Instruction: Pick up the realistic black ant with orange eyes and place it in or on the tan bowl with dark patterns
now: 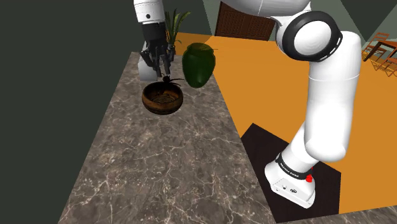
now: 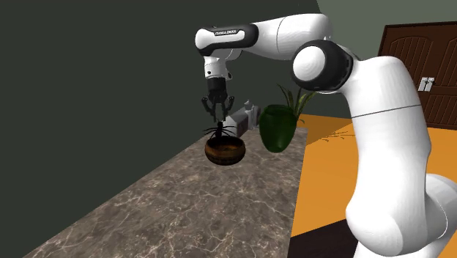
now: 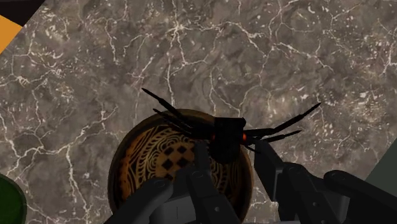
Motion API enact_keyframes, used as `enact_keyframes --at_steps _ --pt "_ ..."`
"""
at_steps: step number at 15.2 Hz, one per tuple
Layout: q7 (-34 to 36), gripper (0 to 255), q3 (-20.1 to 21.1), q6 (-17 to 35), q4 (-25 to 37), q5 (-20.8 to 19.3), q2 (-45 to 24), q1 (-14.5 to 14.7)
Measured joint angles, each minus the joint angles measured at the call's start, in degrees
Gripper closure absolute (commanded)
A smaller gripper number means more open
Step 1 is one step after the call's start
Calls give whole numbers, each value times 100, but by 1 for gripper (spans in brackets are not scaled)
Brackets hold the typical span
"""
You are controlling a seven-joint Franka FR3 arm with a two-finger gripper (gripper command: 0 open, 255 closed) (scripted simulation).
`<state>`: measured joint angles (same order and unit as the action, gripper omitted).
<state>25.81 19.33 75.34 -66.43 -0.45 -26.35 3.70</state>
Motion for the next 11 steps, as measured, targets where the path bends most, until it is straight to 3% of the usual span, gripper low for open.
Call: enact_keyframes --at_steps 4,11 --pt "-387 255 -116 43 -101 -54 22 -275" --pt "-459 255 -132 583 -710 -49 86 -340"
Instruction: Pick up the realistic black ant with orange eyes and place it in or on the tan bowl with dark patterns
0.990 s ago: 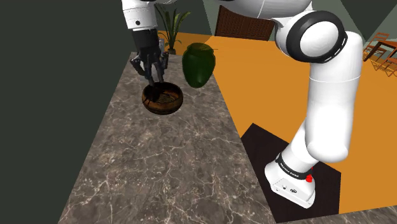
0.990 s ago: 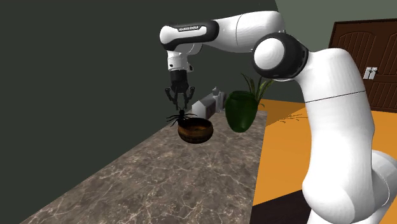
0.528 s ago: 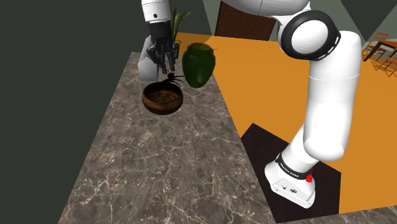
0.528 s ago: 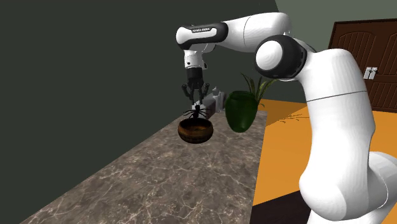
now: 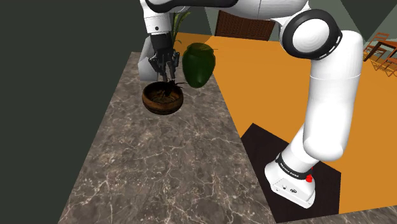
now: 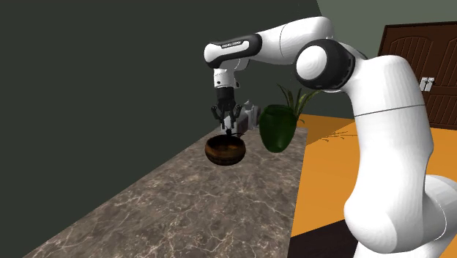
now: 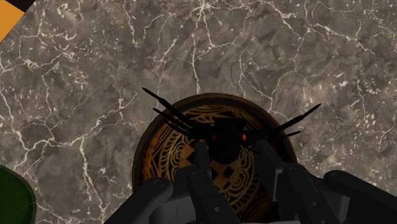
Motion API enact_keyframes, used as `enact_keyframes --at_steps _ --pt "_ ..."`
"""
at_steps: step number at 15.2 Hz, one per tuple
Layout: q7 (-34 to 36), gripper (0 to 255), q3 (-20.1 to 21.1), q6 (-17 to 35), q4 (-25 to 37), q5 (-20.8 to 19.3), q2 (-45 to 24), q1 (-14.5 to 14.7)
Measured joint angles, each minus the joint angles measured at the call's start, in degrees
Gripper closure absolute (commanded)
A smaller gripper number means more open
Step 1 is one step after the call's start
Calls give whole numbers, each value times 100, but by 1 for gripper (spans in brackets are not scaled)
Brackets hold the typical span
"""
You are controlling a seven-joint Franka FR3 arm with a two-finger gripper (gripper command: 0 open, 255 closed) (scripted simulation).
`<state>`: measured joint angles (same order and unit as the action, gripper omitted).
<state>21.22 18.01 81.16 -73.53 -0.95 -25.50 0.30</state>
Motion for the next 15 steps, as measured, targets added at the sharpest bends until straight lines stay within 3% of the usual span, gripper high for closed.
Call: enact_keyframes --at_steps 9,15 --pt "-51 255 -17 693 -704 0 52 -52" --pt "-59 255 -21 742 -744 -4 55 -59"
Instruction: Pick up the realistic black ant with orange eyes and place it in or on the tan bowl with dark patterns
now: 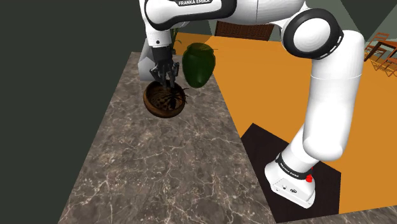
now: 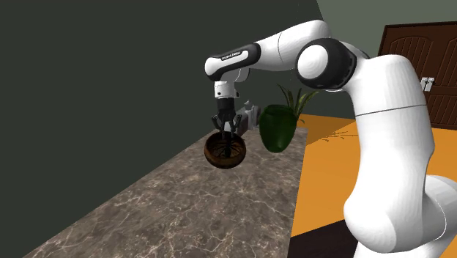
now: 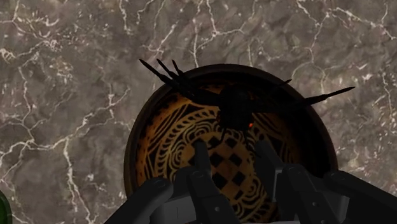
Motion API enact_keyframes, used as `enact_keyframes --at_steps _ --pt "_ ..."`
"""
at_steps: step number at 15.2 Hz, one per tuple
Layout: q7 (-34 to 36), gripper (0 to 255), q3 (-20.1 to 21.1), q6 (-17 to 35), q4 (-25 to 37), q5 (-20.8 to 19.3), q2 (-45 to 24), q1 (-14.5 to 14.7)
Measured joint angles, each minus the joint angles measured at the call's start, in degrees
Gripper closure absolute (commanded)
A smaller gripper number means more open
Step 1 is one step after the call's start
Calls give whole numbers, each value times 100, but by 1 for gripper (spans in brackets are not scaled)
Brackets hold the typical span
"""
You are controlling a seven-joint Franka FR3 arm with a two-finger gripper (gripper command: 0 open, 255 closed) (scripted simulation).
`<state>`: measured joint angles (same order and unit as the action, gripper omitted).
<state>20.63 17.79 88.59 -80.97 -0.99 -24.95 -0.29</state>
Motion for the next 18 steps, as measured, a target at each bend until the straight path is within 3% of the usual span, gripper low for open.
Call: enact_keyframes --at_steps 1,7,12,18 --pt "1 0 -1 -10 18 -2 -9 2" --pt "3 0 1 -20 8 -2 -44 10" --pt "51 0 -4 -797 1095 -67 -350 109" --pt "46 0 -10 -900 1243 -81 -404 117"
